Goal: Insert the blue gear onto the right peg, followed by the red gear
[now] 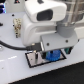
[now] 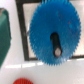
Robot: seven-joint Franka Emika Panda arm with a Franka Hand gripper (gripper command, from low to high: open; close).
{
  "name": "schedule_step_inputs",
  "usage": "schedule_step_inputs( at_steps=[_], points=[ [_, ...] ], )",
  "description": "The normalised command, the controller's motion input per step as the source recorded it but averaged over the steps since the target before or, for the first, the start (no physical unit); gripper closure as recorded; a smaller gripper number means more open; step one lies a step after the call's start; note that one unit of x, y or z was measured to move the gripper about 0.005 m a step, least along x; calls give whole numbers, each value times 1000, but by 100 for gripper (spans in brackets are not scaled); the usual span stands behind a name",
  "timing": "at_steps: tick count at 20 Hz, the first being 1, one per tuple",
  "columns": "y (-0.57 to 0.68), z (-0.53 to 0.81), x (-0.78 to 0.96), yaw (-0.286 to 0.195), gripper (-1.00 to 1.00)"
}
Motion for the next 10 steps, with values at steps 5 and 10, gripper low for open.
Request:
schedule_step_inputs(
  at_steps=[5, 10],
  points=[
    [172, 316, -509, 0, -100],
    [264, 39, -672, 0, -100]
  ],
)
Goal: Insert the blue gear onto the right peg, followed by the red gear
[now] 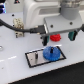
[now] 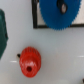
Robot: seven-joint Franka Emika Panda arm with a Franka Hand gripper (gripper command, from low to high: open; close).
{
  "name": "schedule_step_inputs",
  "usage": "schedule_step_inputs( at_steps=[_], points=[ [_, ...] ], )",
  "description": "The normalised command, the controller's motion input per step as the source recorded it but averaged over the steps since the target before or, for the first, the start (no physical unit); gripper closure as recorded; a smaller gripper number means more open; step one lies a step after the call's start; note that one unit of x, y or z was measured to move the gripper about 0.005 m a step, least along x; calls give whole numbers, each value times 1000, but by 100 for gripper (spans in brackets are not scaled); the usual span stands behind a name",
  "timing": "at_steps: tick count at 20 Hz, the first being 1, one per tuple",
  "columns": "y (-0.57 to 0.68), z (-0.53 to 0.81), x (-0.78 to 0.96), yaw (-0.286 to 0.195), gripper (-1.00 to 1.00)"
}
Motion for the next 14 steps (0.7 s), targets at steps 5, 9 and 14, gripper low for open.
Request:
schedule_step_inputs(
  at_steps=[5, 9, 14],
  points=[
    [314, -49, -605, 0, -100],
    [304, -149, -499, 0, -100],
    [236, -321, -311, 0, -100]
  ],
)
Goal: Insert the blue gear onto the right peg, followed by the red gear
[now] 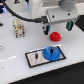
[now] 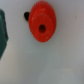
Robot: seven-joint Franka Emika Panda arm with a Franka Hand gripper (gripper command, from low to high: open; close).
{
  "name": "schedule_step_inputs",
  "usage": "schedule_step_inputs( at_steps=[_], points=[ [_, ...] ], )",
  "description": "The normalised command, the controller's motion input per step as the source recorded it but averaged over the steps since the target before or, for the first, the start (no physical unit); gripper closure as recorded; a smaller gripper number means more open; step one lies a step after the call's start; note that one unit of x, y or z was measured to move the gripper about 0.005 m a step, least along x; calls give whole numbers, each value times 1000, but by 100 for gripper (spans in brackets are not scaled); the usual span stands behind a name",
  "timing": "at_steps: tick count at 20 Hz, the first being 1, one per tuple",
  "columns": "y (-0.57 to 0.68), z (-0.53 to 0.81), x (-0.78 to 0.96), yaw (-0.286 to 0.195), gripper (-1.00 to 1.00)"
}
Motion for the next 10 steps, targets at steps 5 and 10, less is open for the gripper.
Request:
schedule_step_inputs(
  at_steps=[5, 10],
  points=[
    [159, -401, -186, 0, -100],
    [71, -418, -182, 0, -100]
  ],
)
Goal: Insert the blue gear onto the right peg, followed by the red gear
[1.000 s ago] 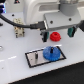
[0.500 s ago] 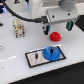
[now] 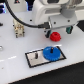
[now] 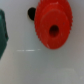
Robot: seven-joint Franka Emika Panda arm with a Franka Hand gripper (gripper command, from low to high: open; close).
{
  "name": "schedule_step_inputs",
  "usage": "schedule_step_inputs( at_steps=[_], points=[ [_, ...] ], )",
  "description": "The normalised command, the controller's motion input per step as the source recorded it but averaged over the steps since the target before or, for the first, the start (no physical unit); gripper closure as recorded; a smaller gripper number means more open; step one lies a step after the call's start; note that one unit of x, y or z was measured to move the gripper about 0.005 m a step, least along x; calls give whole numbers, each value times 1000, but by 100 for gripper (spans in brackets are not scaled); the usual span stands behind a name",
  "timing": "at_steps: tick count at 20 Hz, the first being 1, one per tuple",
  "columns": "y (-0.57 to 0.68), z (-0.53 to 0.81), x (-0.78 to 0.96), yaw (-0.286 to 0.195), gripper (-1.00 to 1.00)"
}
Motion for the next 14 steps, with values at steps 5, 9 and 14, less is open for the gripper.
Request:
schedule_step_inputs(
  at_steps=[5, 9, 14],
  points=[
    [26, -365, -250, 0, -100],
    [-60, -306, -362, 0, -100],
    [-9, -190, -369, 0, 100]
  ],
)
